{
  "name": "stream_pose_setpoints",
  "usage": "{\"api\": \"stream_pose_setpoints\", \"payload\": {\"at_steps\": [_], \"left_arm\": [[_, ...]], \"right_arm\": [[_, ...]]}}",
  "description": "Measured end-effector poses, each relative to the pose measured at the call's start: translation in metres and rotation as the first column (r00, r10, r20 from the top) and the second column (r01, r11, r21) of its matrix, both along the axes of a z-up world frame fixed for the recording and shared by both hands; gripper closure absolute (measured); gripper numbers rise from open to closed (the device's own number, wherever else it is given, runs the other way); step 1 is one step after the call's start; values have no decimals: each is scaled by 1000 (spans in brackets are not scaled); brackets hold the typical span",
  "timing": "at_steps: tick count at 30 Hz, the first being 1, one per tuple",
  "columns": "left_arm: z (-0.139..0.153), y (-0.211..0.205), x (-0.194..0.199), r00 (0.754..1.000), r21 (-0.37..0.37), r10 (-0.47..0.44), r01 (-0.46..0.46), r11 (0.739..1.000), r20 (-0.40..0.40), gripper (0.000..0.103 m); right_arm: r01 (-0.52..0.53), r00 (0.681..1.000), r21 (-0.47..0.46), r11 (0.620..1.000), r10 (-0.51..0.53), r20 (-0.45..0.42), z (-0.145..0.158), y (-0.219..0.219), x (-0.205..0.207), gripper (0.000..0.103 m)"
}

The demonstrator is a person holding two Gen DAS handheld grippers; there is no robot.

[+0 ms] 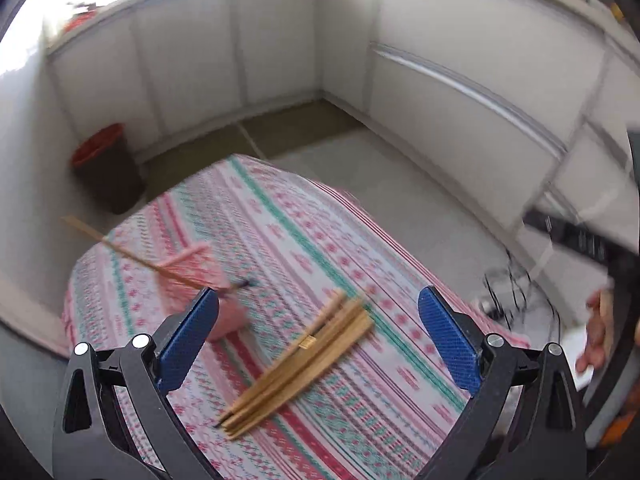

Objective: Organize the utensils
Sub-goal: 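Move both tools back toward the chopstick bundle, then grasp a chopstick with the left tool while the right tool grasps another chopstick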

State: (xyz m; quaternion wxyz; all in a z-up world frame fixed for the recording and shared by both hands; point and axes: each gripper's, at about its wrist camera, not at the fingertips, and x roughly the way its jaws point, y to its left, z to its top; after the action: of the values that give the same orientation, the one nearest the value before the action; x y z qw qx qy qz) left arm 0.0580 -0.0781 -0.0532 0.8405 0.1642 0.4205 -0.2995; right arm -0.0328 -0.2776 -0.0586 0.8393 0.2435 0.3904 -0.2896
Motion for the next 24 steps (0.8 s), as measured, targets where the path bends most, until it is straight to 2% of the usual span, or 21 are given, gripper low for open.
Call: {"api": "stream_pose_setpoints", "payload": {"at_steps": [2,5,7,9,10,17,19,22,24], "left_arm": [[-23,-25,-8,993,52,-98,102,993,-67,7],[-70,-54,-5,960,92,-174,198,976,-219,8],[-100,-60,2,930,96,-188,228,969,-317,17],[-124,-59,10,895,82,-214,266,960,-392,32],[-132,-57,12,883,67,-235,285,956,-405,33],[-164,-40,22,860,51,-298,349,936,-414,33],[-166,-40,20,860,58,-305,359,932,-409,33],[-171,-48,20,876,114,-291,358,927,-384,35],[-164,-52,15,872,112,-321,385,916,-369,36]], "right_arm": [[22,1000,31,999,-22,-5,-4,-11,-2,7],[42,999,79,996,-41,-10,-10,-26,-5,7],[46,999,105,993,-44,-15,-13,-31,-6,7],[39,999,128,991,-36,-21,-17,-34,-7,7],[34,999,136,990,-31,-25,-19,-33,-6,7],[-9,999,213,977,18,-41,-26,-30,2,7],[-22,998,225,974,33,-46,-28,-27,5,7],[-33,998,239,970,46,-53,-31,-24,8,7],[-24,998,243,970,39,-56,-33,-25,7,7]]}}
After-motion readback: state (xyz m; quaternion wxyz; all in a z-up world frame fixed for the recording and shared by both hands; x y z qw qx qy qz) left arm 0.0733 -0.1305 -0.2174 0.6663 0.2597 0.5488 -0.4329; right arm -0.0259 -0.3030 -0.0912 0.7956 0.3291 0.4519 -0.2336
